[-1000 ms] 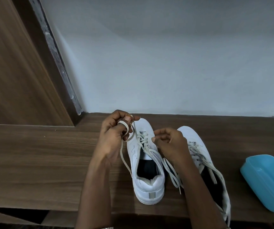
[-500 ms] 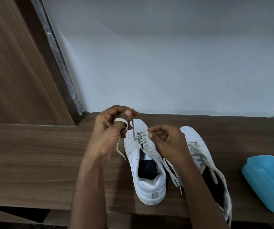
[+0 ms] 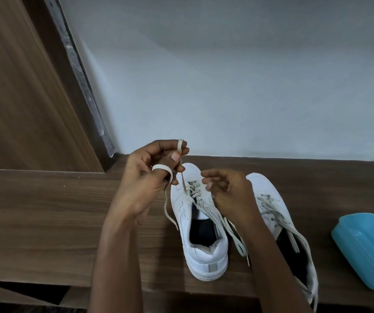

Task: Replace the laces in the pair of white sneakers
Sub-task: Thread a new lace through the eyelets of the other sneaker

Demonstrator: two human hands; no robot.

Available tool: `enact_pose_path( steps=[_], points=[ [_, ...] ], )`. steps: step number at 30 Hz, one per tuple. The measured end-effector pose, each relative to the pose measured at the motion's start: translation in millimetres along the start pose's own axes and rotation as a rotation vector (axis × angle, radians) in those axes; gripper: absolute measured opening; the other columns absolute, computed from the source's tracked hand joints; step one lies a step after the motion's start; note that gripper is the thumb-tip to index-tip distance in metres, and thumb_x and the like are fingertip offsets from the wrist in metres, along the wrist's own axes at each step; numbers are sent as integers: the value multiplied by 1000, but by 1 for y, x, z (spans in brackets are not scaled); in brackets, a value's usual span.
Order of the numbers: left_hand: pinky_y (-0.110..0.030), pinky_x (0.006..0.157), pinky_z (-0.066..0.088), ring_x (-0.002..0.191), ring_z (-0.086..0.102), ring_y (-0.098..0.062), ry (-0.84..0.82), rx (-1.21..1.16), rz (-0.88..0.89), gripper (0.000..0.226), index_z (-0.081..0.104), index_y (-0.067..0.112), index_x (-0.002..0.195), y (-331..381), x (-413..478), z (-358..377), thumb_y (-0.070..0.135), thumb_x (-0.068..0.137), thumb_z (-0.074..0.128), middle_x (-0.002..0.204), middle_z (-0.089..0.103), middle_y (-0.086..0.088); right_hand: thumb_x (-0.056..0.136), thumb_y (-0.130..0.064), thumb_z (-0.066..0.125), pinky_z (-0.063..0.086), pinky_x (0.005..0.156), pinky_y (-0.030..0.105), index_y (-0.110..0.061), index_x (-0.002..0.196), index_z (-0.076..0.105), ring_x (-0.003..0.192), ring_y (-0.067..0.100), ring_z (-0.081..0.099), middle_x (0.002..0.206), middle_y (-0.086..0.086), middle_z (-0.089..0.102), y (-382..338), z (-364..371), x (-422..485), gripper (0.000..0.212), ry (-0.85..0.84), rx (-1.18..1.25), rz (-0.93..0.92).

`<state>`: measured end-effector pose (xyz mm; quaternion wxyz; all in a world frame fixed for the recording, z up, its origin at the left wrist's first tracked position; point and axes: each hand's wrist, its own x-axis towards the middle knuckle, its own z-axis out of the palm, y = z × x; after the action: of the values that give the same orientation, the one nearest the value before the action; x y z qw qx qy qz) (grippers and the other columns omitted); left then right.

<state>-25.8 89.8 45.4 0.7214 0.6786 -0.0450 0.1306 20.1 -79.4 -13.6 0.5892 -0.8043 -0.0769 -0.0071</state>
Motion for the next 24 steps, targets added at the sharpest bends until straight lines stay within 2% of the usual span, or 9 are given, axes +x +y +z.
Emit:
enact_pose_path(
  steps=[2, 6, 9, 11, 14, 16, 19, 22, 24],
  points=[
    [-23, 64, 53, 78, 66, -15, -34, 48, 8, 27, 66, 5, 120, 5, -2, -1, 3, 94, 58, 104, 73, -14, 90, -4, 68, 55, 80, 20, -18, 105, 74, 85, 6, 70, 92, 0, 75, -15, -4, -4, 21, -48, 149, -18],
    [-35, 81, 58, 97, 72, -27, -79, -34, -37, 31, 61, 10, 128, 18, -6, 10, 5, 99, 50, 106, 73, -18, 89, -11, 73, 59, 88, 36, -22, 119, 61, 96, 20, 71, 104, -1, 73, -49, 1, -19, 34, -305, 317, -150],
    [-43, 89, 57, 103, 71, -24, 24, -64, -67, 30, 60, 18, 129, 20, -5, 17, 12, 103, 46, 106, 74, -12, 91, -15, 71, 58, 88, 48, -24, 129, 41, 99, 25, 72, 108, 4, 71, -55, 16, -28, 50, -338, 481, -89],
    [-42, 86, 58, 102, 71, -19, 94, -34, -84, 30, 59, 23, 130, 16, -4, 20, 17, 105, 42, 105, 75, -7, 97, -24, 63, 57, 88, 52, -28, 134, 34, 100, 29, 72, 108, 11, 72, -55, 21, -30, 47, -392, 575, -19],
    [-39, 78, 60, 99, 72, -15, 231, 20, -104, 30, 59, 27, 127, 4, 1, 16, 22, 107, 37, 105, 75, -4, 95, -45, 56, 60, 73, 45, -36, 136, 32, 80, 31, 73, 96, 11, 74, -60, 15, -31, 49, -483, 630, 140],
    [-38, 82, 58, 99, 72, -12, 309, 132, -88, 32, 59, 27, 126, -10, 6, 7, 19, 106, 36, 110, 72, -6, 89, -52, 56, 57, 58, 37, -40, 135, 34, 57, 28, 64, 85, 13, 71, -61, 5, -32, 52, -564, 580, 209],
    [-45, 88, 56, 99, 71, -21, 357, 213, -95, 34, 63, 23, 119, -25, 9, -4, 16, 95, 40, 102, 73, -9, 95, -38, 58, 31, 41, 20, -33, 125, 57, 44, 12, 33, 67, 11, 57, -59, -14, -31, 30, -664, 425, 143],
    [-42, 89, 57, 99, 69, -27, 414, 200, -116, 31, 67, 18, 110, -38, 14, -12, 7, 99, 41, 94, 68, -5, 99, -26, 55, 20, 41, 19, -22, 103, 74, 46, 8, 26, 61, 5, 47, -50, -34, -22, 19, -559, 432, 79],
    [-37, 87, 58, 92, 67, -21, 445, 201, -143, 32, 67, 12, 108, -45, 16, -16, 2, 101, 37, 98, 65, -7, 97, -25, 57, 17, 41, 20, -12, 106, 73, 45, 8, 24, 61, 5, 48, -41, -48, -16, 23, -442, 454, 97]
  ],
)
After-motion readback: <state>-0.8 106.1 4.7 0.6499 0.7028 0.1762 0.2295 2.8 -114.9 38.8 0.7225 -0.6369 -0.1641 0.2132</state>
